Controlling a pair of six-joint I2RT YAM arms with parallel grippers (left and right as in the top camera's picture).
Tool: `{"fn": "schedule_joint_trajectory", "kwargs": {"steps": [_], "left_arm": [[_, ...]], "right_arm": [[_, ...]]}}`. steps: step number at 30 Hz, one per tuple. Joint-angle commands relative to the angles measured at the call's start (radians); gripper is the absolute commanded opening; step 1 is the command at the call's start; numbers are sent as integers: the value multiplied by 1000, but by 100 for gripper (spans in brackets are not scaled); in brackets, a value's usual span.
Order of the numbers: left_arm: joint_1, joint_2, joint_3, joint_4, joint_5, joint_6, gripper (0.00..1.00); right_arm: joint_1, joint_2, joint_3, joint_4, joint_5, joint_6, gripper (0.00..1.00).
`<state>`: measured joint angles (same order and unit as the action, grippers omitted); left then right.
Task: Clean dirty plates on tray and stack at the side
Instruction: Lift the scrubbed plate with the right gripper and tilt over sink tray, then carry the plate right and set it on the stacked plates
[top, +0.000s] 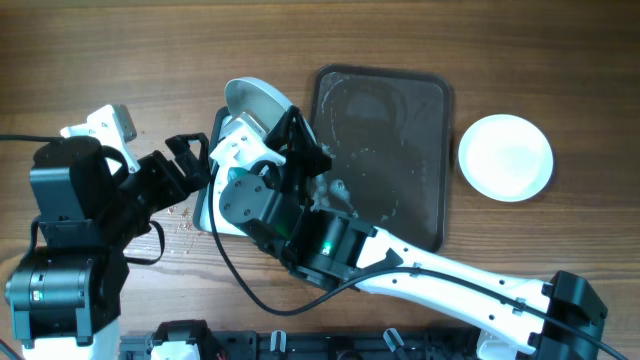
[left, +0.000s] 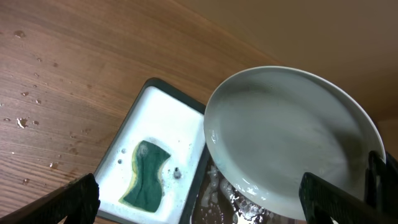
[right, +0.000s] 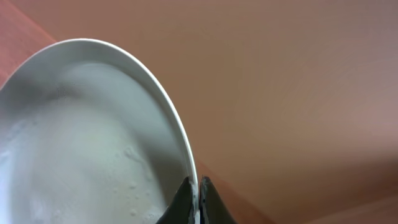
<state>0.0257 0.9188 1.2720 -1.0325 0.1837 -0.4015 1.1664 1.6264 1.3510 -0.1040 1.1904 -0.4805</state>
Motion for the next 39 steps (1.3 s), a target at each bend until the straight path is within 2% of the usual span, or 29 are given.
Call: {"fn": "schedule_joint_trajectory", "kwargs": {"steps": [1,3,5,7,10,11,13,14,15,16,17,18,19,21,26,27,33,39], "left_arm": [[6,0,10,2,-6,5,100],[6,0,10,2,-6,5,100],[6,0,10,2,-6,5,100],[6,0,10,2,-5,5,100],[6,0,10,2,-5,5,100],[6,0,10,2,-6,5,100],[6,0,10,2,-6,5,100],[6,0,10,2,-6,5,100],[6,0,10,2,-6,5,100],[6,0,10,2,-6,5,100],[6,0,10,2,-6,5,100],[6,0,10,2,-6,5,100],[6,0,10,2,-6,5,100],[6,0,10,2,-6,5,100],[6,0,10,2,-6,5,100],[6,0,10,2,-6,5,100],[6,0,10,2,-6,5,100],[6,0,10,2,-6,5,100]], "right_arm": [[-13,5,22,39,57,-147,4],[-27,5,21,40,56,-90,4],[-34,5,18,42,56,-119,4],[-37,5,18,63,23,-24,4],[-40,5,16,38,16,-23,4],[-49,5,16,31,42,27,4],[-101,5,16,-87,54,251,4],[-145,5,16,-212,-27,404,4],[-201,5,16,-335,-190,538,4],[-246,5,16,-400,-325,613,4],[-323,4,16,-479,-550,702,4],[-419,-4,16,-537,-806,735,4],[-488,-13,16,-564,-975,735,4],[-622,-41,16,-607,-1205,736,5],[-1054,-86,16,-732,-1518,824,4],[-1164,-79,16,-763,-1551,823,4],[-1555,-61,-49,-851,-1476,820,4],[-1744,-61,-205,-800,-1368,825,4]]}}
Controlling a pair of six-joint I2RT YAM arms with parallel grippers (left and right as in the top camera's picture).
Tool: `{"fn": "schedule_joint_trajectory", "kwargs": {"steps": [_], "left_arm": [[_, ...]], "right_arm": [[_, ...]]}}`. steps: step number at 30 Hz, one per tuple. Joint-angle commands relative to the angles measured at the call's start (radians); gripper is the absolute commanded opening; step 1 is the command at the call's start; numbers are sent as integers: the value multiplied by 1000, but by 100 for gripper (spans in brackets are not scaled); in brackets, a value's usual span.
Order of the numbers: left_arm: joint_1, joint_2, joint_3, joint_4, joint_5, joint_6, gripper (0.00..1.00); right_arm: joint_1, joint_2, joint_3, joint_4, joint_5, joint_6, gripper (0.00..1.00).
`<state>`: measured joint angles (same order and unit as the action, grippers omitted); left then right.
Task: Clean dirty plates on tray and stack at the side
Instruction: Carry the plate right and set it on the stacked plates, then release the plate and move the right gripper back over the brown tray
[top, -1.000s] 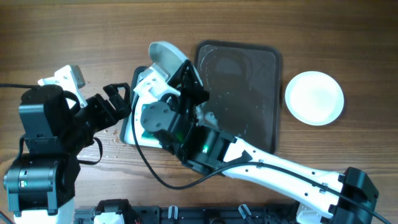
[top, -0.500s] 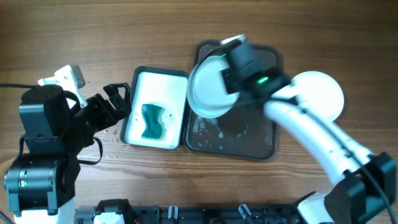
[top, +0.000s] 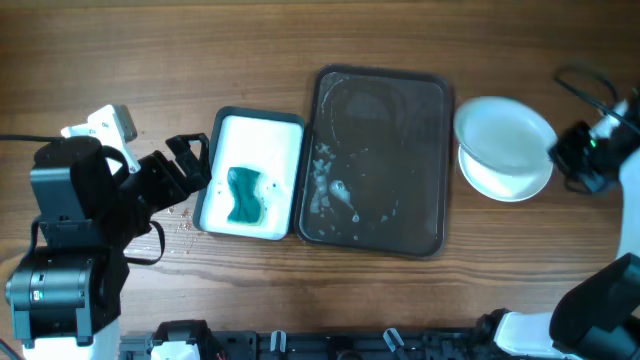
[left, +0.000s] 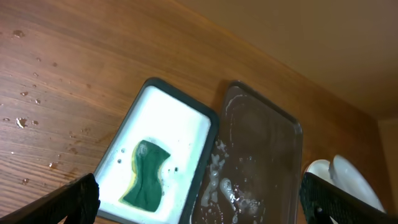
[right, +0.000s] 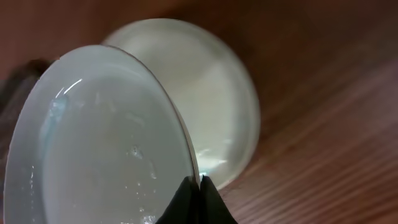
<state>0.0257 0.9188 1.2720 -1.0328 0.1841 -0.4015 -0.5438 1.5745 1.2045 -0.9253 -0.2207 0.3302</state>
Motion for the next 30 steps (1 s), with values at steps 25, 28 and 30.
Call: {"fn": "schedule_joint_trajectory", "kwargs": {"steps": [25,28,30], "left_arm": [[6,0,10,2,-6,5,100],[6,0,10,2,-6,5,100],[6,0,10,2,-6,5,100]], "right_arm": [[236,-185,-205,-156,267,82,4],[236,-170,-303,-39,266,97,4],[236,-143,-357,54,266,137,4]]}}
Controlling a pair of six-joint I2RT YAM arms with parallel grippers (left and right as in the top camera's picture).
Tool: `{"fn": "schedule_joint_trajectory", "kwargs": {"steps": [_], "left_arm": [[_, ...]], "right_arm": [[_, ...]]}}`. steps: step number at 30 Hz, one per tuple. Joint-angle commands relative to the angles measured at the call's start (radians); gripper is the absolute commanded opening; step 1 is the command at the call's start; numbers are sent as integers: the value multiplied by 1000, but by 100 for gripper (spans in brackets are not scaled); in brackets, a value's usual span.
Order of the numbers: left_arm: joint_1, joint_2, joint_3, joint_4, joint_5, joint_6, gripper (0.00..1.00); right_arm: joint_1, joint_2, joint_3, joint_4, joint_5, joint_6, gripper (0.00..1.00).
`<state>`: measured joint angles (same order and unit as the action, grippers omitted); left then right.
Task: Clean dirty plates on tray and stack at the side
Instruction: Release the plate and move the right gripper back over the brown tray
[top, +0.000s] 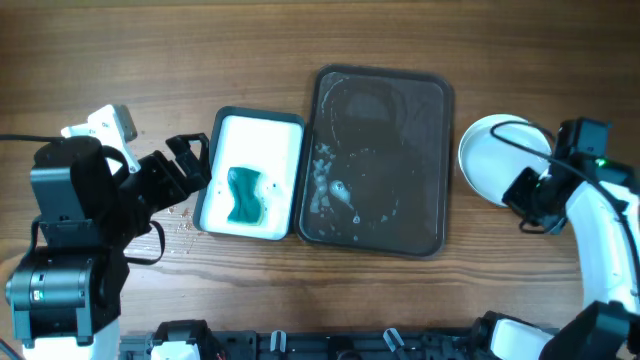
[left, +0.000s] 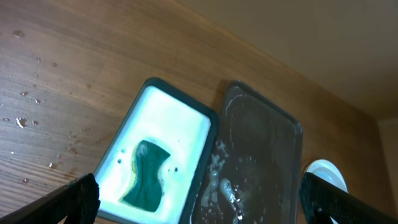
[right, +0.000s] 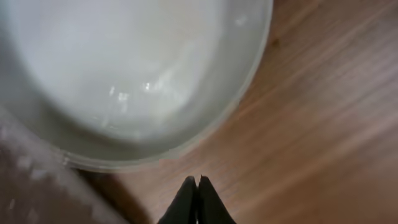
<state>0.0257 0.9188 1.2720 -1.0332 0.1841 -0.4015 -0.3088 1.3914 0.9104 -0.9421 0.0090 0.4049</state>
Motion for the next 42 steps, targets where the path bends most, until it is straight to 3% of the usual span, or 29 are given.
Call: {"fn": "schedule_joint_trajectory", "kwargs": {"steps": [1,3,6,13,16,20,23,28,35,42], "left_arm": [[6,0,10,3,-6,5,100],[6,0,10,3,-6,5,100],[6,0,10,3,-6,5,100],[6,0,10,3,-6,5,100],[6,0,10,3,-6,5,100],[6,0,10,3,-6,5,100],[6,0,10,3,-6,5,100],[6,0,10,3,-6,5,100],[6,0,10,3,-6,5,100],[6,0,10,3,-6,5,100]], "right_arm": [[1,58,-80,111,36,77,4],[1,93,-95,196,25,72,4],[1,100,-64,269,-150,-64,4],[24,-82,18,37,-499,-177,27],[94,-153,8,-92,-457,-195,36],[230,-172,-112,-133,-356,-43,36],[308,-172,-249,3,-284,118,44],[316,-171,-375,225,-144,224,41],[316,-153,-380,261,-182,200,33],[319,-56,-380,340,-234,98,33]]}}
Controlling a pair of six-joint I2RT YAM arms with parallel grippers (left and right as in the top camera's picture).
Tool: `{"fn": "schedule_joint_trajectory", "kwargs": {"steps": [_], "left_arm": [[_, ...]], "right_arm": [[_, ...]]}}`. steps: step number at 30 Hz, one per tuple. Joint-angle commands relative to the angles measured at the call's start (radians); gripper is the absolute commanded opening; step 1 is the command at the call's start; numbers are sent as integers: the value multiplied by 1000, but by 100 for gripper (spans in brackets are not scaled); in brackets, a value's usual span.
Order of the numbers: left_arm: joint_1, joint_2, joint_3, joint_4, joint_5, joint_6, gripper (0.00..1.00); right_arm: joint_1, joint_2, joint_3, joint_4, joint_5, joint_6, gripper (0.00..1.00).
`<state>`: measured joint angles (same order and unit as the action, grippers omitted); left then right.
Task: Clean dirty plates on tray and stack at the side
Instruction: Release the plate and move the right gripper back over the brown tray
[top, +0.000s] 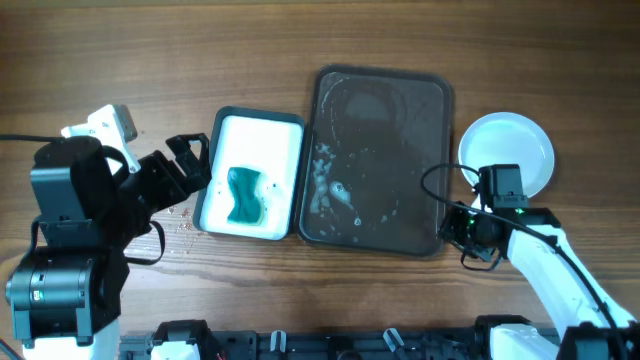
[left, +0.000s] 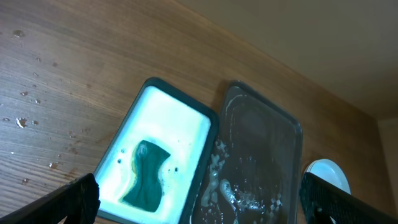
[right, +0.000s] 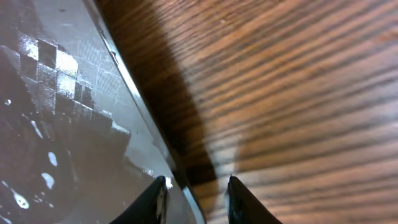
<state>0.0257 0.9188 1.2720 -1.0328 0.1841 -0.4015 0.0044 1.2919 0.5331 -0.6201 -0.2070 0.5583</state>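
Note:
The dark wet tray (top: 380, 70) holds only suds and water; no plate lies on it. White plates (top: 505, 152) sit stacked right of it, also seen in the left wrist view as plates (left: 323, 174). My right gripper (top: 462, 232) is open at the tray's near right corner. In the right wrist view that gripper (right: 198, 186) has the tray rim (right: 134, 93) between its fingers, not clamped. My left gripper (top: 188, 160) hangs open and empty left of the sponge tub, seen wide apart as the gripper (left: 199, 186).
A white tub (top: 225, 135) with a green sponge (top: 243, 195) stands against the tray's left side, also visible as the tub (left: 180, 118). Water drops and crumbs (top: 185, 222) lie on the wood near the left arm. Cables trail from the right arm.
My right gripper was shut and empty at the near edge of the plate stack. Now it is open at the tray's near right corner, astride the rim. The left arm has not moved.
My right gripper first held a white plate by its rim over the sponge tub. Then it held it tilted over the plate at the right. Then the plate lay stacked and the gripper was shut beside it. Now it stands open at the tray.

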Motion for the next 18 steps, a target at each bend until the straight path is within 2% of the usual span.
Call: {"fn": "schedule_joint_trajectory", "kwargs": {"steps": [1,3,5,7,10,11,14,15,16,17,18], "left_arm": [[6,0,10,2,-6,5,100],[6,0,10,2,-6,5,100],[6,0,10,2,-6,5,100],[6,0,10,2,-6,5,100],[6,0,10,2,-6,5,100],[6,0,10,2,-6,5,100],[6,0,10,2,-6,5,100],[6,0,10,2,-6,5,100],[6,0,10,2,-6,5,100],[6,0,10,2,-6,5,100],[6,0,10,2,-6,5,100]], "right_arm": [[6,53,-2,26,-17,-87,29],[5,53,-1,26,13,-88,19],[3,53,0,40,37,-92,18],[3,53,0,73,44,-148,26],[3,53,0,105,84,-238,20],[3,53,0,108,130,-265,14],[4,53,0,108,253,-388,9],[4,53,-1,104,282,-418,8],[4,53,-1,103,304,-439,11],[4,53,-1,108,305,-440,18],[4,53,-1,112,305,-441,18]]}}
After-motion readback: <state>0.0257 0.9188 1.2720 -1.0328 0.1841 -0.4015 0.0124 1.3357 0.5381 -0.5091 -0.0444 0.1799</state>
